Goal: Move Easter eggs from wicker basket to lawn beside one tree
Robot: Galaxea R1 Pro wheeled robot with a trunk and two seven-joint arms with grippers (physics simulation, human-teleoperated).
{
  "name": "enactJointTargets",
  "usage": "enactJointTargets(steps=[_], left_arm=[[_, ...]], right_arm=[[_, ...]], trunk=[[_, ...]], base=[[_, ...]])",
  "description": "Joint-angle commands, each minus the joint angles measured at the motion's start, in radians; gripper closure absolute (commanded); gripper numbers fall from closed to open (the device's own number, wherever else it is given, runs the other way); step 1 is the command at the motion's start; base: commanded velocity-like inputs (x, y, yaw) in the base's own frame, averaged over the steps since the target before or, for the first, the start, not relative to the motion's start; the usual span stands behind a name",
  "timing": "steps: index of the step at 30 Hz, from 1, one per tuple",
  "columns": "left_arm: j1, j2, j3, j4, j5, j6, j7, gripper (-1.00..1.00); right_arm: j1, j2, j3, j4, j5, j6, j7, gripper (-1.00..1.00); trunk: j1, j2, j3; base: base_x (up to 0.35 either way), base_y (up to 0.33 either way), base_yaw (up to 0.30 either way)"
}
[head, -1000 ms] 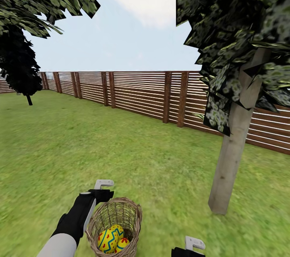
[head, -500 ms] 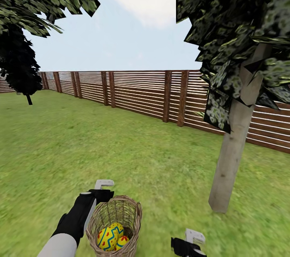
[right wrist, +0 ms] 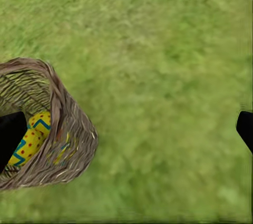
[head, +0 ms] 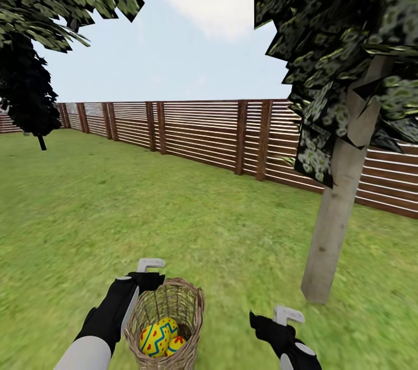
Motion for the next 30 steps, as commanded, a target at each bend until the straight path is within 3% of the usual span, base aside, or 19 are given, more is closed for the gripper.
enactJointTargets(steps=[1, 11, 30], left_arm=[[-0.001, -0.002, 0.006, -0.002, -0.010, 0.004, -0.009, -1.00], [-0.001, -0.003, 0.006, -0.002, -0.012, 0.003, -0.010, -1.00], [-0.001, -0.003, 0.006, -0.002, -0.012, -0.006, -0.010, -1.00]], right_arm=[[0.005, 0.000, 0.001, -0.004, -0.011, 0.008, -0.009, -1.00], [0.055, -0.001, -0.004, -0.018, -0.010, -0.018, -0.007, -1.00], [0.062, -0.001, -0.019, -0.010, -0.010, -0.038, -0.001, -1.00]], trunk=[[0.004, -0.008, -0.004], [0.042, -0.078, -0.036], [0.115, -0.211, -0.095]], base=[[0.000, 0.000, 0.000], [0.000, 0.000, 0.000], [0.000, 0.000, 0.000]])
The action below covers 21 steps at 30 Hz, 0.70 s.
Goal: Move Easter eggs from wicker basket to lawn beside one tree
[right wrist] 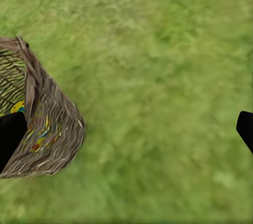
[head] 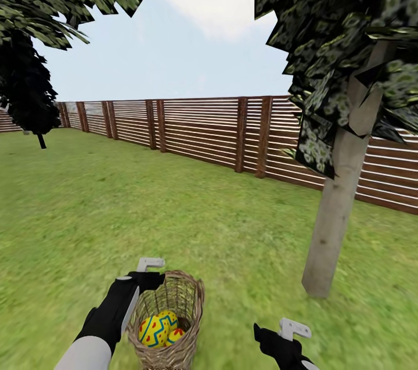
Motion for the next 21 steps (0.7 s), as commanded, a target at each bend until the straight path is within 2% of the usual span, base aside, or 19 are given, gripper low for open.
enactJointTargets(steps=[1, 15, 21], left_arm=[[-0.001, -0.002, 0.006, -0.002, -0.010, 0.002, -0.009, -1.00], [-0.001, -0.003, 0.006, -0.002, -0.010, -0.001, -0.008, -1.00], [-0.001, -0.004, 0.006, -0.002, -0.010, -0.001, -0.007, -1.00]], right_arm=[[0.000, 0.000, 0.000, -0.002, -0.010, 0.004, -0.006, -1.00], [-0.001, 0.000, -0.004, -0.001, -0.011, 0.004, -0.008, -1.00], [-0.001, 0.000, -0.005, -0.001, -0.011, 0.004, -0.008, -1.00]], trunk=[[0.004, -0.008, -0.004], [0.058, -0.106, -0.048], [0.058, -0.106, -0.048]], base=[[0.000, 0.000, 0.000], [0.000, 0.000, 0.000], [0.000, 0.000, 0.000]])
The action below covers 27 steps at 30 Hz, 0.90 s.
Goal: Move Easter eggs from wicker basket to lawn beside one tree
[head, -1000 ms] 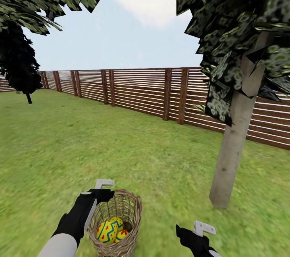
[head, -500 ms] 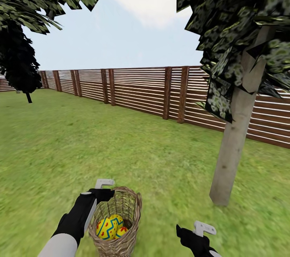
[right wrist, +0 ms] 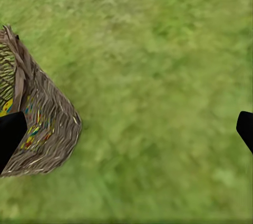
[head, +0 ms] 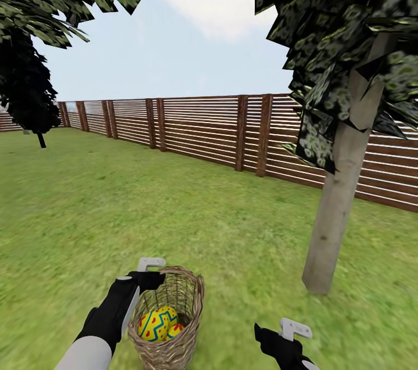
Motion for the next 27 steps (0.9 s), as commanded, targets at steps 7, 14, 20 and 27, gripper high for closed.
enactJointTargets(steps=[7, 14, 20, 27], left_arm=[[-0.001, -0.001, 0.006, -0.002, -0.011, 0.004, -0.009, -1.00], [-0.001, -0.001, 0.006, -0.002, -0.011, 0.004, -0.009, -1.00], [-0.001, -0.001, 0.006, -0.002, -0.011, 0.004, -0.009, -1.00], [-0.001, -0.003, 0.006, -0.002, -0.012, 0.004, -0.006, -1.00]], right_arm=[[0.000, 0.000, 0.000, -0.002, -0.010, 0.003, -0.007, -1.00], [-0.001, 0.000, 0.000, -0.002, -0.010, 0.003, -0.007, -1.00], [0.000, 0.000, 0.000, -0.002, -0.010, 0.003, -0.008, -1.00], [0.000, -0.001, 0.000, -0.002, -0.010, 0.003, -0.009, -1.00]], trunk=[[0.000, -0.001, -0.001], [0.000, -0.001, -0.001], [0.000, -0.001, -0.001], [0.000, -0.001, -0.001]], base=[[0.045, 0.031, 0.000], [0.114, 0.062, 0.000], [0.156, 0.095, 0.000], [0.112, 0.020, 0.000]])
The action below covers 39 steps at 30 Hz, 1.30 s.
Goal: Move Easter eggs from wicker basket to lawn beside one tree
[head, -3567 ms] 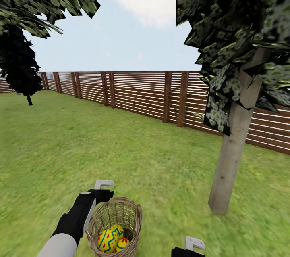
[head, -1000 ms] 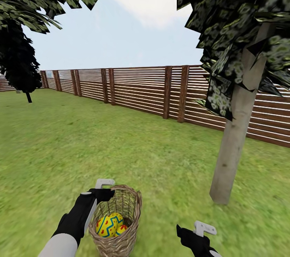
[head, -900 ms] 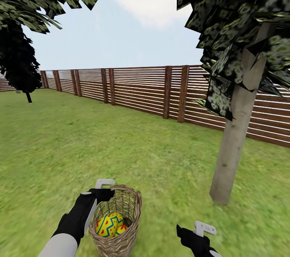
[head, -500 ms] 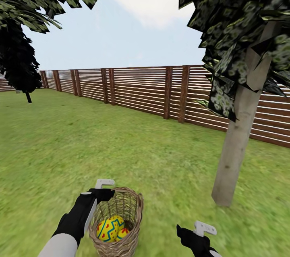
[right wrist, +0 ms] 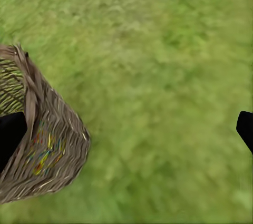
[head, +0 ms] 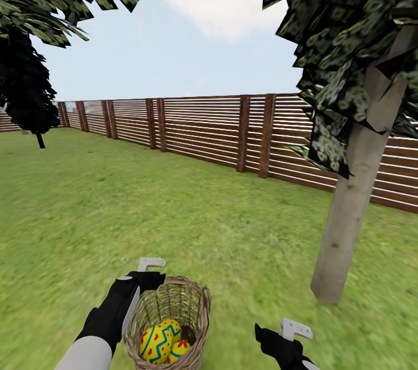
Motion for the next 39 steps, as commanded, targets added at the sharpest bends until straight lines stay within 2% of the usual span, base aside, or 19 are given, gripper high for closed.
enactJointTargets(steps=[1, 12, 19, 24, 32, 39], left_arm=[[-0.001, -0.002, 0.006, -0.002, -0.011, 0.004, -0.009, -1.00], [0.001, -0.006, 0.005, 0.004, -0.011, 0.003, -0.004, -1.00], [0.000, -0.007, 0.000, 0.089, -0.009, -0.012, 0.005, -1.00], [-0.001, -0.008, -0.001, 0.102, -0.009, -0.018, 0.006, -1.00], [-0.001, -0.009, -0.001, 0.107, -0.009, -0.020, 0.022, -1.00], [-0.001, -0.010, -0.004, 0.107, -0.010, -0.021, 0.027, -1.00]], right_arm=[[0.000, 0.000, 0.000, -0.002, -0.010, 0.004, -0.006, -1.00], [-0.001, 0.000, -0.001, -0.002, -0.010, 0.004, -0.006, -1.00], [-0.001, 0.000, -0.001, -0.001, -0.010, 0.004, -0.006, -1.00], [-0.001, 0.000, -0.002, -0.001, -0.010, 0.004, -0.006, -1.00], [-0.001, 0.000, -0.043, 0.000, -0.011, 0.005, 0.000, -1.00], [-0.001, 0.001, -0.048, 0.000, -0.011, 0.005, 0.000, -1.00]], trunk=[[0.000, -0.001, -0.001], [0.000, -0.001, -0.001], [0.000, -0.001, -0.001], [0.000, -0.001, -0.001], [0.031, -0.057, -0.026], [0.058, -0.106, -0.048]], base=[[0.095, 0.004, 0.000], [0.023, 0.001, 0.000], [0.001, 0.000, 0.000], [0.000, 0.000, 0.000], [0.000, 0.000, 0.000], [0.000, 0.000, 0.000]])
